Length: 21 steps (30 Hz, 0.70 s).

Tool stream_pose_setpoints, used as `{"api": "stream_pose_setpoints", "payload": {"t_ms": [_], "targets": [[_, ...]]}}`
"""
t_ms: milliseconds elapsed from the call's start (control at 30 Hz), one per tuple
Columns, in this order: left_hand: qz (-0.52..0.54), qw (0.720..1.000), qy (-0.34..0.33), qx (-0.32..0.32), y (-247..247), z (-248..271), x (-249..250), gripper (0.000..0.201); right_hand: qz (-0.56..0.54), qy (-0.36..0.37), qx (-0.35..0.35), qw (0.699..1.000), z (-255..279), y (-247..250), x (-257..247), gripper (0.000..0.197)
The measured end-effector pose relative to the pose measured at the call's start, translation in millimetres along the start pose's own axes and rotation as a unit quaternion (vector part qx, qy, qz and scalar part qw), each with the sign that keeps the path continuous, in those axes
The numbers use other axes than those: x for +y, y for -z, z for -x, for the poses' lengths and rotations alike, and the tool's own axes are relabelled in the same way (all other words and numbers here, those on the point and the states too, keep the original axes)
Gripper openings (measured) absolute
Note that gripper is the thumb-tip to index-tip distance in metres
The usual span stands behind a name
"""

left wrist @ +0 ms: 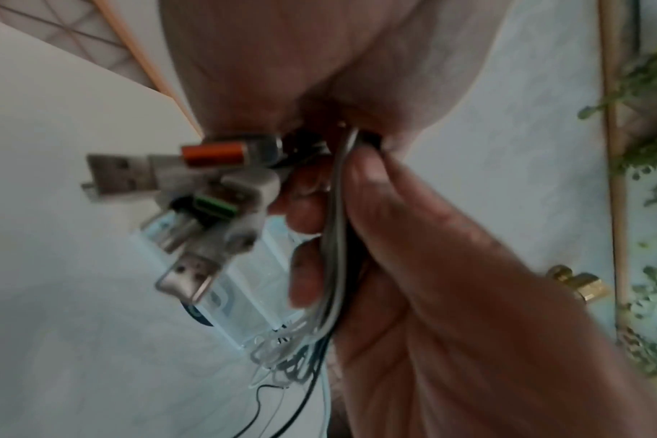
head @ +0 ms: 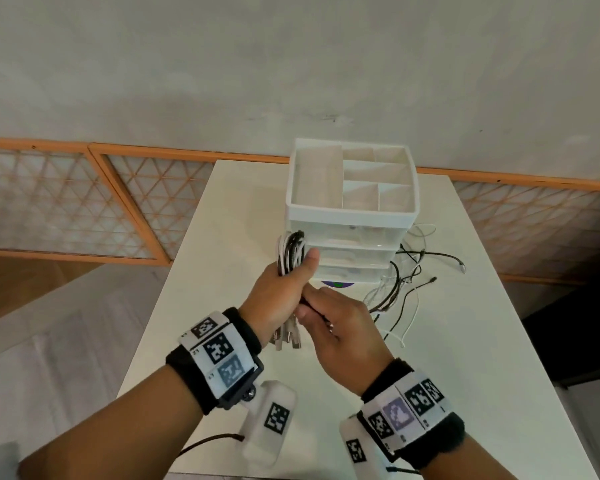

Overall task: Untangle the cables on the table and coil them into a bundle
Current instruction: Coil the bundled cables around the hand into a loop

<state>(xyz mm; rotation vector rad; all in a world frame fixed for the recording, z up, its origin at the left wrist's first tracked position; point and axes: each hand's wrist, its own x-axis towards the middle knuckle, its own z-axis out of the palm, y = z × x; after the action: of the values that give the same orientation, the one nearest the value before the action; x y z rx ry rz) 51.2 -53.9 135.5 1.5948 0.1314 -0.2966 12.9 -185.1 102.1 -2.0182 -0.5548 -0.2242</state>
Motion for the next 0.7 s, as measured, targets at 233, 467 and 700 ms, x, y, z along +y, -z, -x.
{"api": "stream_pose_setpoints", "payload": {"t_ms": [233,467,700], "targets": [[0.009,0.996,0.002,-0.086,15.3,3.4,6.0,0.032,-0.072,-0.113,0.111,0.985,-26.1,41.6,-18.5,0.026],[-0.082,0.985,-0.034,-0.146,15.5,9.1,12.9,0.018,0.058,-0.036,-0.022,0.997,-59.9,53.8,-41.1,0.045],[-0.089,0.981,-0.026,-0.173,18.4,11.4,16.3,0.031,0.122,0.0,-0.009,0.992,-71.7,51.0,-44.7,0.038]]}}
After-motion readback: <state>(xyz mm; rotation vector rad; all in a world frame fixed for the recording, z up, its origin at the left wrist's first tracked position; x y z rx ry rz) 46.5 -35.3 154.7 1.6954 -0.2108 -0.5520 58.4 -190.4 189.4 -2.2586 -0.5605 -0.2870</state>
